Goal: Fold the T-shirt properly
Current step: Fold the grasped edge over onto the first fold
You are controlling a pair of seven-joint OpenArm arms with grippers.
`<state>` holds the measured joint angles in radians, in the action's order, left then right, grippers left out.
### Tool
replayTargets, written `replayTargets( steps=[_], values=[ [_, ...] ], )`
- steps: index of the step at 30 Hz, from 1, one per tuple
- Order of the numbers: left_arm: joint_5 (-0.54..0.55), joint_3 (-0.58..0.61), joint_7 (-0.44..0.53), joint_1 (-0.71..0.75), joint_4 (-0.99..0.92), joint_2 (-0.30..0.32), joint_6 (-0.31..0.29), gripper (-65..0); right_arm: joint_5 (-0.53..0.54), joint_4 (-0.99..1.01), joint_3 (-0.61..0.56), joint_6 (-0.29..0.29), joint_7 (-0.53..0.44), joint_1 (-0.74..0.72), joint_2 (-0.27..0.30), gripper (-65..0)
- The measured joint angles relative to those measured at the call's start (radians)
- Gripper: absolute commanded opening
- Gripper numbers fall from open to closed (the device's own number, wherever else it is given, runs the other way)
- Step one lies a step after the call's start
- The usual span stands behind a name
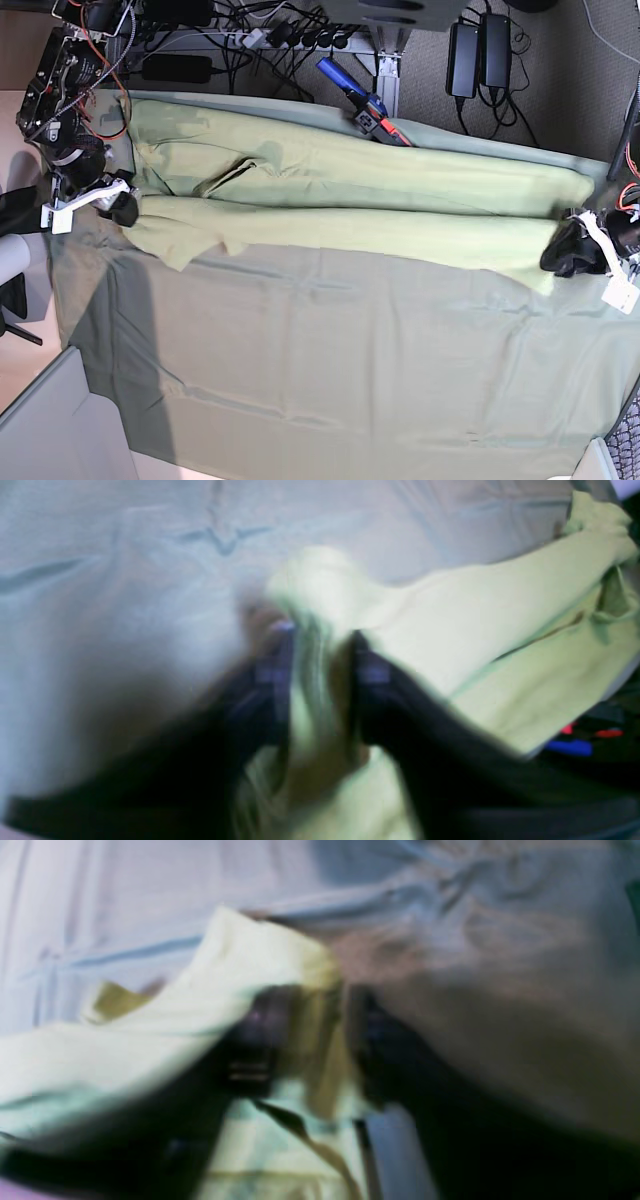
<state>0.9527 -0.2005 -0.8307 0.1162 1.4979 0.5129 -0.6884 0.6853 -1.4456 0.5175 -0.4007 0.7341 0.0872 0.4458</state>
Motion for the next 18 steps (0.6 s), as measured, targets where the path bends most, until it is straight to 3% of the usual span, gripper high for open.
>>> replayTargets(
  steps=[7,12,18],
  values=[
    [-0.012,-0.003,0.000,0.000,0.000,0.000,0.000,-27.2,-0.012,0.000,0.054,0.000,0.000,0.001,-0.004,-20.5],
    [-0.003,-0.008,0.006,0.000,0.000,0.000,0.000,-27.2,0.039,0.000,0.125,0.000,-0.027,-0.026,-0.003,-20.5],
    [0.018,-0.010,0.008,0.000,0.000,-0.015,0.000,-27.2,0.027,0.000,0.029,0.000,-0.027,-0.129,-0.002,-20.5]
  ],
)
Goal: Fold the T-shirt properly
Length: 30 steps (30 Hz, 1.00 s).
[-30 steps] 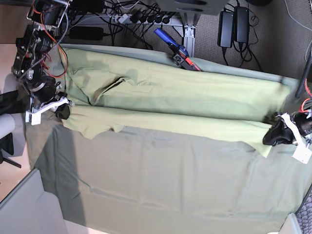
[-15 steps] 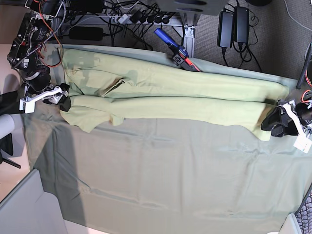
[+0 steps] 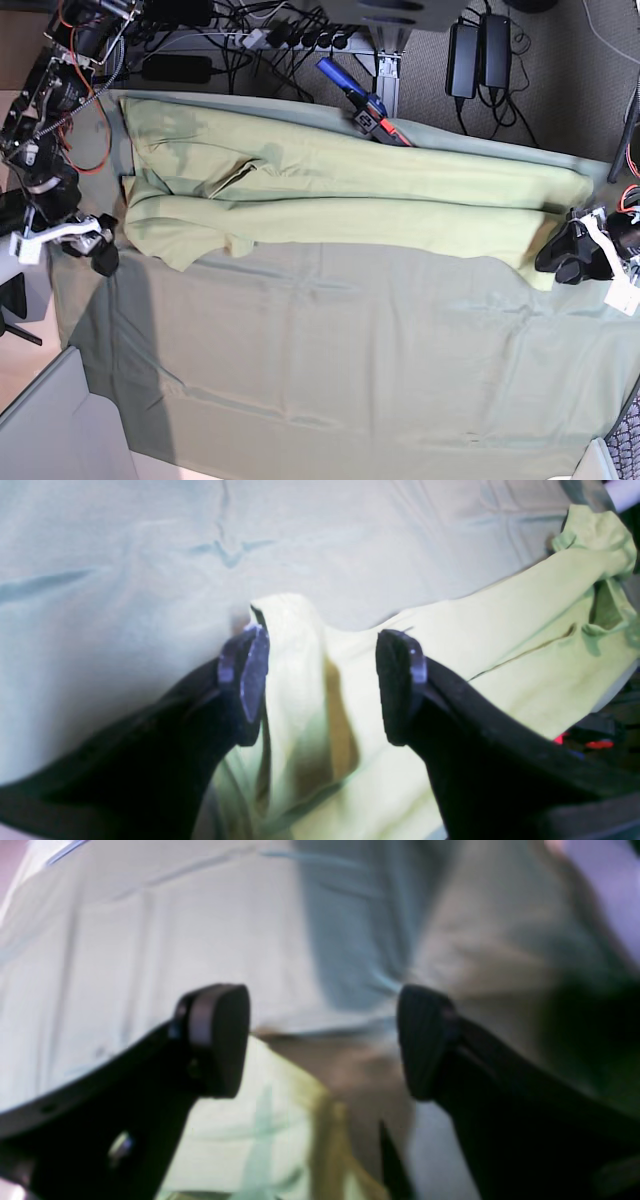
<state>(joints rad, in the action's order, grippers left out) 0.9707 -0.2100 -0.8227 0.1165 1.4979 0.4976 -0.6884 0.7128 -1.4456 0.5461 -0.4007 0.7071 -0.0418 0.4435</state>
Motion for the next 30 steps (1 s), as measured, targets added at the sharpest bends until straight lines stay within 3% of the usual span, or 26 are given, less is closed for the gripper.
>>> replayTargets(
  steps=[4,9,14,19,25,30],
  values=[
    [0.002,0.001,0.000,0.000,0.000,-0.024,0.000,-27.2,-0.085,0.029,-0.155,0.000,0.000,-0.039,0.000,-20.5],
    [0.001,0.001,-0.008,0.000,0.000,-0.034,0.000,-27.2,-0.085,0.087,-0.287,0.000,-0.019,-0.054,-0.003,-21.3],
    [0.001,0.000,-0.008,0.000,0.000,-0.035,0.000,-27.2,-0.138,0.093,-0.330,0.000,-0.030,-0.053,-0.001,-44.7],
    [0.000,0.000,-0.008,0.000,0.000,-0.035,0.000,-27.2,-0.145,0.093,-0.330,0.000,-0.042,-0.053,0.000,-63.6],
    [0.000,0.000,-0.008,0.000,0.000,-0.035,0.000,-27.2,-0.144,0.093,-0.330,0.000,-0.048,-0.052,0.000,-65.0],
    [0.000,0.000,-0.008,0.000,0.000,-0.035,0.000,-27.2,-0.133,0.064,-0.327,0.000,0.005,-0.025,0.000,-65.0]
  ],
)
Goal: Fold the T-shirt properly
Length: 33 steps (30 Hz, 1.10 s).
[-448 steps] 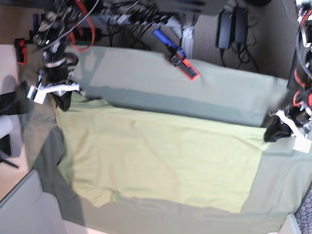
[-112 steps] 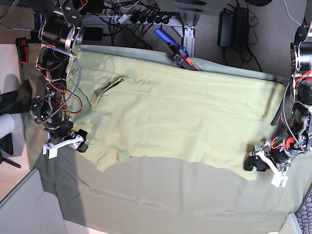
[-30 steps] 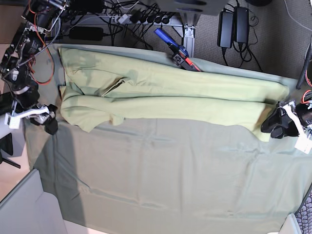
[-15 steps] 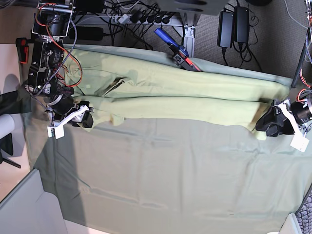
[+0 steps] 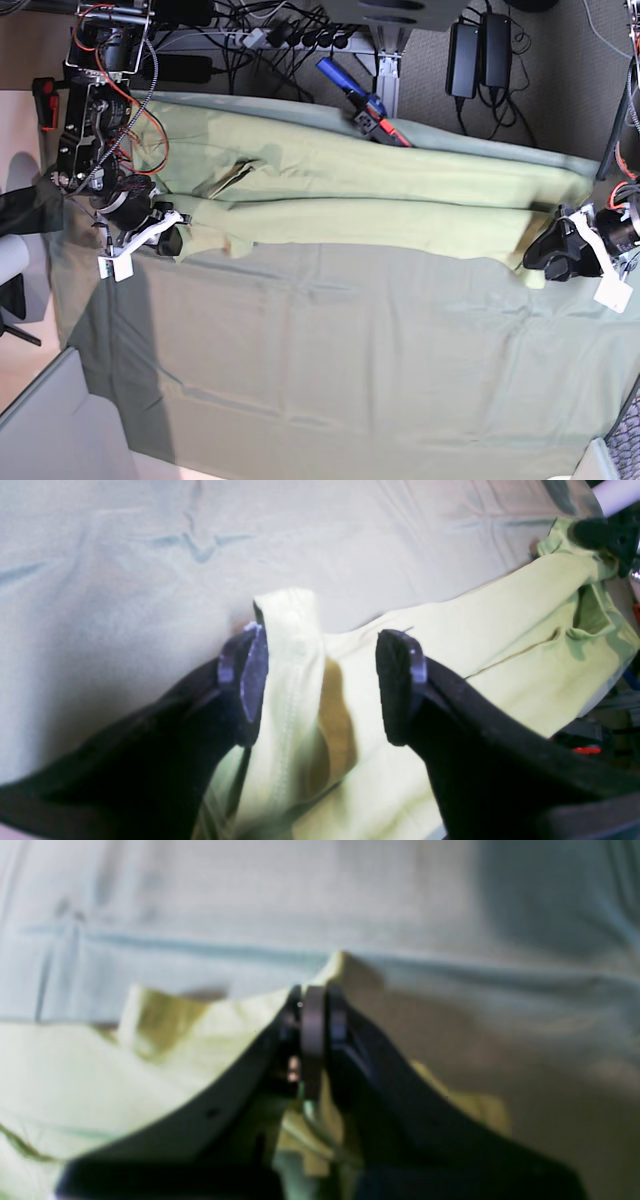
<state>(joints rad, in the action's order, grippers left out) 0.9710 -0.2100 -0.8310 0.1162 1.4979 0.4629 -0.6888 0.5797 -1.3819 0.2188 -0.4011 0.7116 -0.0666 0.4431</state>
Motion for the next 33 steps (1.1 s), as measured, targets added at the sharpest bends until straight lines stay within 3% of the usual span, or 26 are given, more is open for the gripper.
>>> replayTargets(
  steps=[13,28,29,32,33],
  values=[
    [0.074,0.000,-0.086,0.011,0.000,0.050,0.000,-27.2,0.048,-0.347,0.132,-0.001,0.002,0.275,0.003,-65.0],
    [0.096,-0.005,-0.096,0.067,0.000,0.089,0.000,-27.2,0.053,-0.454,0.140,0.000,0.022,0.456,0.001,-65.0],
    [0.096,-0.005,-0.096,0.067,0.000,0.089,0.000,-27.2,0.052,-0.455,0.140,0.000,0.022,0.457,-0.003,-58.7],
    [0.091,-0.005,-0.081,0.067,0.000,0.089,0.000,-27.2,0.027,-0.455,0.140,-0.001,0.024,0.460,-0.014,-27.2],
    [0.069,-0.006,-0.077,0.067,0.000,0.089,0.000,-27.2,0.013,-0.455,0.140,0.000,0.023,0.460,-0.014,-22.1]
  ],
)
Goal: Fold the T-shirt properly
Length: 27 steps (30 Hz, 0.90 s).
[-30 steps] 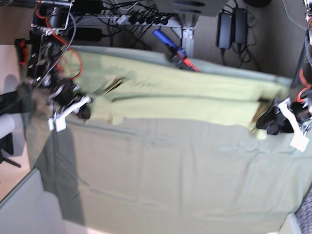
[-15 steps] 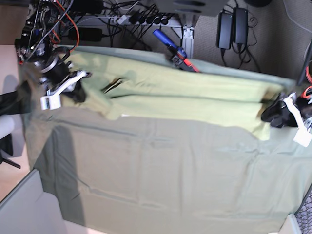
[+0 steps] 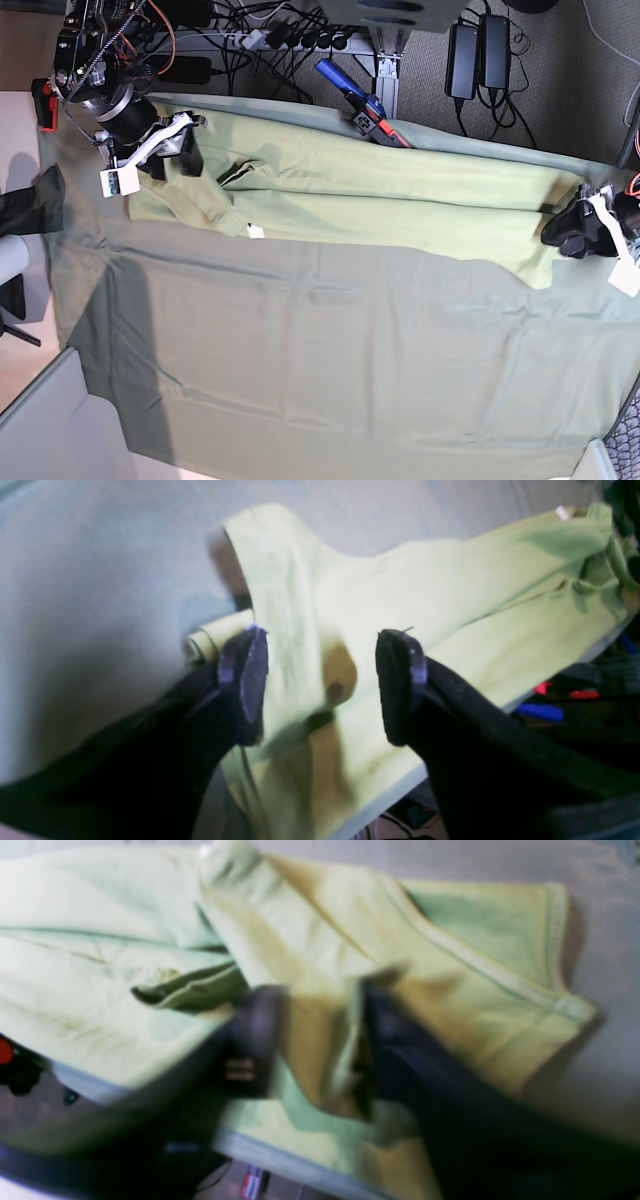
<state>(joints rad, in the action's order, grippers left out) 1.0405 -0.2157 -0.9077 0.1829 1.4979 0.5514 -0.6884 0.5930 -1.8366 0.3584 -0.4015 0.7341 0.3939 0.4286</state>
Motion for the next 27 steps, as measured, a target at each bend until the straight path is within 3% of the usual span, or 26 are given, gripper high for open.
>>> replayTargets(
  steps=[3,10,13,15,27],
  values=[
    [-0.065,-0.034,0.014,0.000,0.000,-0.007,0.000,-27.2,-0.026,-0.001,0.000,0.000,0.000,0.000,-0.011,-21.4],
    [-0.087,-0.129,0.018,0.007,0.000,-0.037,0.000,-27.1,-0.025,-0.001,0.000,0.000,-0.016,0.000,-0.053,-21.4],
    [-0.108,-0.126,0.018,0.025,-0.002,-0.053,0.000,-19.3,-0.025,-0.001,0.000,0.000,-0.019,0.000,-0.061,-21.4],
    [-0.117,-0.126,0.018,0.030,-0.017,-0.058,0.000,-18.0,-0.025,-0.001,0.000,0.000,-0.019,-0.001,-0.063,-21.4],
    [-0.048,-0.133,0.047,0.023,-0.112,-0.135,-0.001,-18.0,-0.025,-0.001,0.000,0.000,-0.019,-0.002,-0.063,-21.4]
  ],
)
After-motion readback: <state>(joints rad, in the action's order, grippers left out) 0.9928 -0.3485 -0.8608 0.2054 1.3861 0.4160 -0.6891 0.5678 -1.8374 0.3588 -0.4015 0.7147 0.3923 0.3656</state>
